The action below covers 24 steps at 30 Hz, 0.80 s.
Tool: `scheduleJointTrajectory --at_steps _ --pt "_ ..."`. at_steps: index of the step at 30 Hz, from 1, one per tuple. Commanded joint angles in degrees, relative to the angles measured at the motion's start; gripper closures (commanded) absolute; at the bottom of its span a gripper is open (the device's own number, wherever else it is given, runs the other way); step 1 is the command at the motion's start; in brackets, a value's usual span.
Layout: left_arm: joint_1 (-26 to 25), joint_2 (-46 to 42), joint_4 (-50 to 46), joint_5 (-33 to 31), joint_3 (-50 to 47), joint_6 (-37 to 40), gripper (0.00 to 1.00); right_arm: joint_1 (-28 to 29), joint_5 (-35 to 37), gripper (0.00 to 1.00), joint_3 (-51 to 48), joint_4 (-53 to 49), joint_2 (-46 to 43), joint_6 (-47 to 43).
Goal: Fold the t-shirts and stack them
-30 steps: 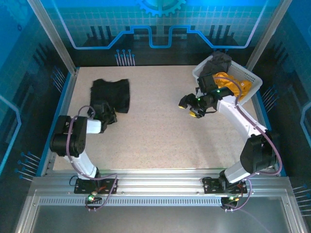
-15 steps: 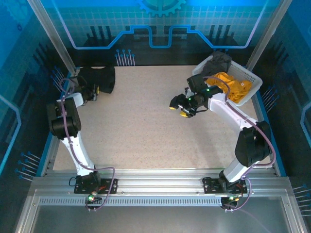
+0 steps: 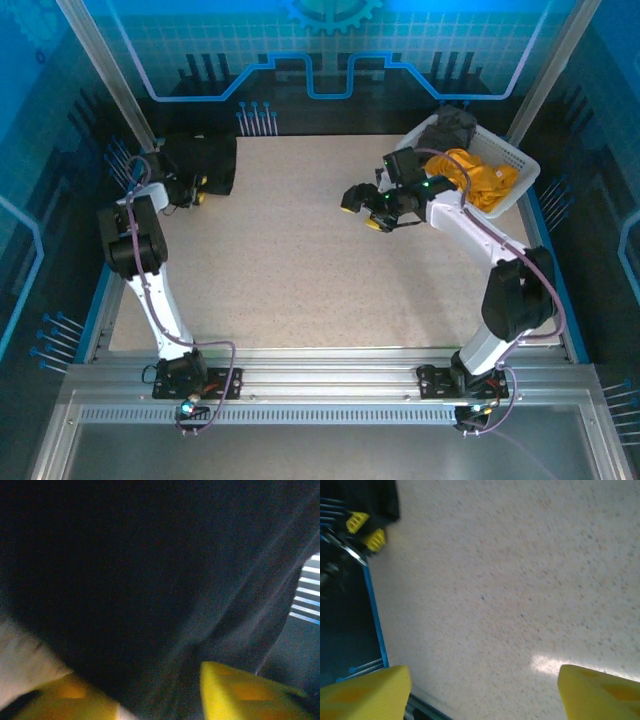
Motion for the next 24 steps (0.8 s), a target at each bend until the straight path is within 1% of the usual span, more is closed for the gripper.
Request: scheduleJointTrajectory --at_steps 1,3,5,7,9,11,13,14,16,17,18,20,22,24 --pt "-1.23 -14.92 -2.03 -5.8 -6.41 1.43 0.01 0.71 2.52 0.0 -1.91 11.1 -6.61 0.02" --pt "-2.92 -23.9 -1.66 -9.16 -10.67 0.59 0.01 0.38 3.62 0.0 -1.66 12.45 -8.07 0.45" --pt "-5.26 -31.69 -3.15 -12.91 -12.66 0.6 0.01 -0.64 3.79 0.0 -1.24 13.15 -8.93 1.21" --pt "-7.63 -37.6 -5.69 -17.15 -12.65 1.98 0.01 -2.15 3.65 0.0 -0.93 13.73 -9.78 1.35" --pt "-10.53 -44.08 -7.34 -22.96 -12.54 4.08 0.01 -4.12 3.73 0.0 -0.24 12.85 -10.81 0.67" --pt "-11.91 -48.69 -9.14 -25.94 -11.95 5.12 0.01 -6.06 5.19 0.0 0.34 10.41 -12.47 -1.09" --pt "-12.74 -52.53 -13.5 -29.88 -11.44 4.28 0.01 -7.39 9.31 0.0 1.38 6.59 -15.03 -4.69" --pt "-13.39 -54.88 -16.06 -33.25 -11.58 4.37 0.01 -7.58 13.03 0.0 2.23 3.83 -16.43 -7.05" --pt "-15.33 -59.25 -21.82 -42.42 -12.84 4.5 0.01 -7.9 20.88 0.0 3.08 -2.01 -18.89 -10.45" --pt "-16.4 -61.76 -23.76 -47.08 -14.65 5.33 0.01 -8.07 26.34 0.0 2.6 -4.76 -20.11 -11.44" --pt "-17.13 -64.65 -22.79 -48.94 -18.15 8.41 0.01 -8.25 32.21 0.0 0.9 -6.86 -21.5 -11.88" --pt "-17.63 -70.69 -18.83 -49.39 -26.04 16.34 0.01 -9.52 38.78 0.0 -5.43 -6.01 -25.38 -13.38" --pt "-17.84 -76.27 -14.52 -48.98 -35.25 26.62 0.01 -11.22 40.35 0.0 -15.82 0.6 -30.87 -15.27" --pt "-17.86 -79.69 -12.05 -46.72 -43.11 36.76 0.01 -10.51 47.74 0.0 -26.04 7.3 -35.45 -16.72"
